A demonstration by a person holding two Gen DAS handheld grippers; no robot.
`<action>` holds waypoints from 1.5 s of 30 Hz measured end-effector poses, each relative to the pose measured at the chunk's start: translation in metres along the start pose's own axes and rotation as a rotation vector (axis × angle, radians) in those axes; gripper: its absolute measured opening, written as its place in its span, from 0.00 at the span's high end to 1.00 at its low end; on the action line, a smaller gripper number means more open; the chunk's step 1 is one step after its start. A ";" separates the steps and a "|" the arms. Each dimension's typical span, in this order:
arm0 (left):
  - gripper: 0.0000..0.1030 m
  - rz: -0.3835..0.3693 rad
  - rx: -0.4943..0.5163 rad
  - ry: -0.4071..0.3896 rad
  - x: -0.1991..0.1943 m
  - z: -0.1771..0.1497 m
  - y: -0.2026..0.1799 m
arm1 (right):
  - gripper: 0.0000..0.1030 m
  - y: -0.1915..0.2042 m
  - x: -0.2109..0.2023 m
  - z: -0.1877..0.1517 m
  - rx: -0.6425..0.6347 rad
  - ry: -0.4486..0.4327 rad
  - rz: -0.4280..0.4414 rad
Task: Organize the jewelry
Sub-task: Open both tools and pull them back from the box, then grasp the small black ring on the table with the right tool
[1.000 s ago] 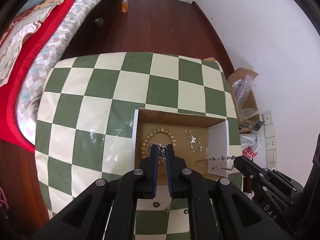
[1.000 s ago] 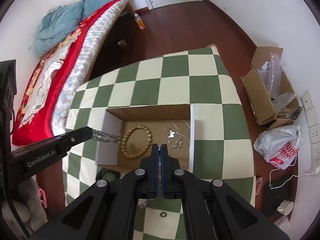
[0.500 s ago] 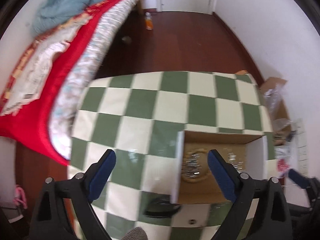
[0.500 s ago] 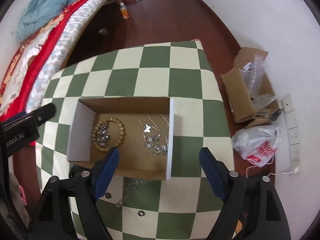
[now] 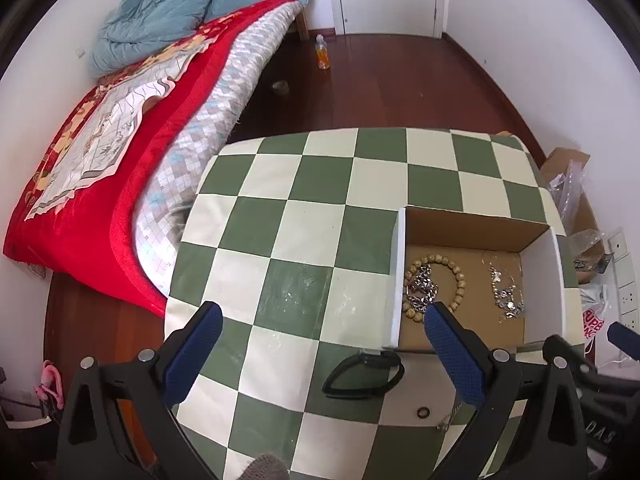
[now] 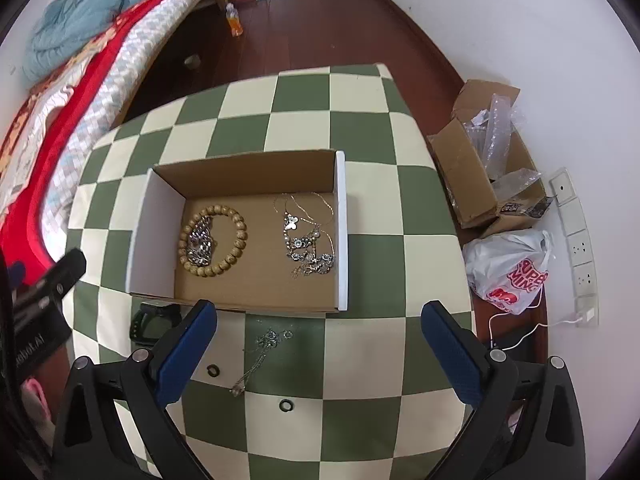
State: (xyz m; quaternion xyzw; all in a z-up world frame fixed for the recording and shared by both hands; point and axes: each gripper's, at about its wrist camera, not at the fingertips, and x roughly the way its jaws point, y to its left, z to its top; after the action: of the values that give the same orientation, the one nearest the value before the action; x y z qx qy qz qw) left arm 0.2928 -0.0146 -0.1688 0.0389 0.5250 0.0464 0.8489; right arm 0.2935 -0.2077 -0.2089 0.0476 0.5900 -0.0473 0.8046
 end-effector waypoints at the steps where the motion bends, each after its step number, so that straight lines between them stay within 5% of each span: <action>1: 0.00 -0.002 -0.004 -0.007 -0.004 -0.002 0.001 | 0.00 0.000 -0.003 -0.001 -0.002 -0.008 -0.004; 14: 0.00 -0.003 -0.059 -0.140 -0.079 -0.034 0.020 | 0.00 0.003 -0.086 -0.033 -0.031 -0.221 -0.043; 21: 0.00 0.002 -0.045 -0.202 -0.115 -0.053 0.027 | 0.00 0.002 -0.119 -0.060 -0.009 -0.258 0.030; 24: 0.00 0.033 -0.037 -0.188 -0.110 -0.069 0.030 | 0.02 0.002 -0.104 -0.078 -0.006 -0.204 0.069; 26: 0.00 0.063 -0.027 -0.149 -0.093 -0.084 0.030 | 0.14 0.001 -0.087 -0.092 0.002 -0.166 0.096; 28: 0.01 0.077 -0.014 -0.088 -0.069 -0.099 0.027 | 0.38 0.000 -0.061 -0.105 0.007 -0.111 0.116; 36: 0.01 0.144 0.033 0.052 0.007 -0.142 0.013 | 0.41 -0.006 0.029 -0.141 0.035 0.004 0.181; 45: 0.01 0.143 0.040 0.096 0.032 -0.146 0.008 | 0.56 0.012 0.063 -0.149 -0.036 -0.014 0.139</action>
State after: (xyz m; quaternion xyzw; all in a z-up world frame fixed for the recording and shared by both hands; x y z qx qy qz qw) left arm 0.1762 0.0001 -0.2608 0.0911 0.5616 0.0984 0.8165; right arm 0.1731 -0.1775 -0.3137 0.0738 0.5805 0.0191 0.8107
